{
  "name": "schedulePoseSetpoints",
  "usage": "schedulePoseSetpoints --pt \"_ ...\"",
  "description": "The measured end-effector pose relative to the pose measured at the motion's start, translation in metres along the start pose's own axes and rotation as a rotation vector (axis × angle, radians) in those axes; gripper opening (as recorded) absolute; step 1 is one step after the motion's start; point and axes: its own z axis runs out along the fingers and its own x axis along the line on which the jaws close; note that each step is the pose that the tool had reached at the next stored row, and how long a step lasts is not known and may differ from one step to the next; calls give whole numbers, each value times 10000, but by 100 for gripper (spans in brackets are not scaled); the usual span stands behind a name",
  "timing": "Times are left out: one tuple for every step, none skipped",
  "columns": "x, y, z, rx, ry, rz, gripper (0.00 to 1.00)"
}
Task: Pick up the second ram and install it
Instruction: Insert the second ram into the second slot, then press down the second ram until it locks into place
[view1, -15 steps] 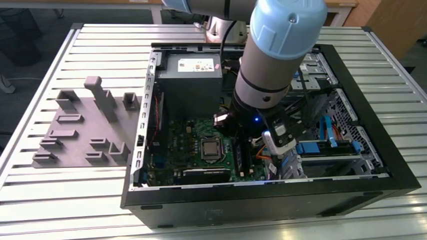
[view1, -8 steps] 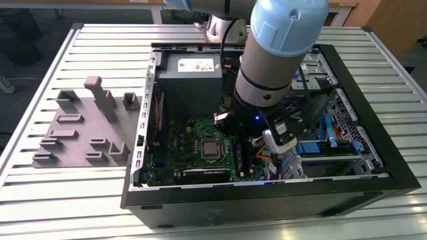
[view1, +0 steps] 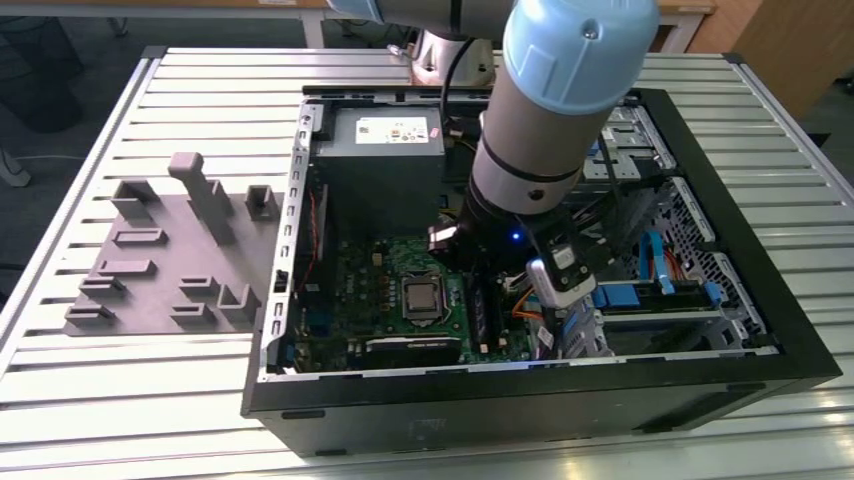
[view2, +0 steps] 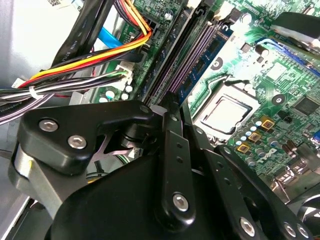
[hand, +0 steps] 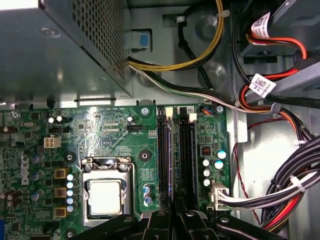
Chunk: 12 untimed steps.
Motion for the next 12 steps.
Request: schedulePoseSetpoints --pt "-1 0 3 1 1 -12 14" --pt "-2 0 6 2 2 -28 14" --pt "-2 0 7 4 3 -42 14" --pt "-3 -1 7 5 4 -52 14" --pt "-3 0 8 5 5 -59 14" --pt "-4 0 9 4 5 -64 14" --pt "-4 0 9 4 5 -68 14" --pt "-5 0 10 4 5 -69 14" --pt "-5 0 10 5 5 -70 14" --pt "-5 0 11 4 5 -72 14" --pt "-5 0 12 4 5 -73 14" --pt "-6 0 13 5 5 -73 14"
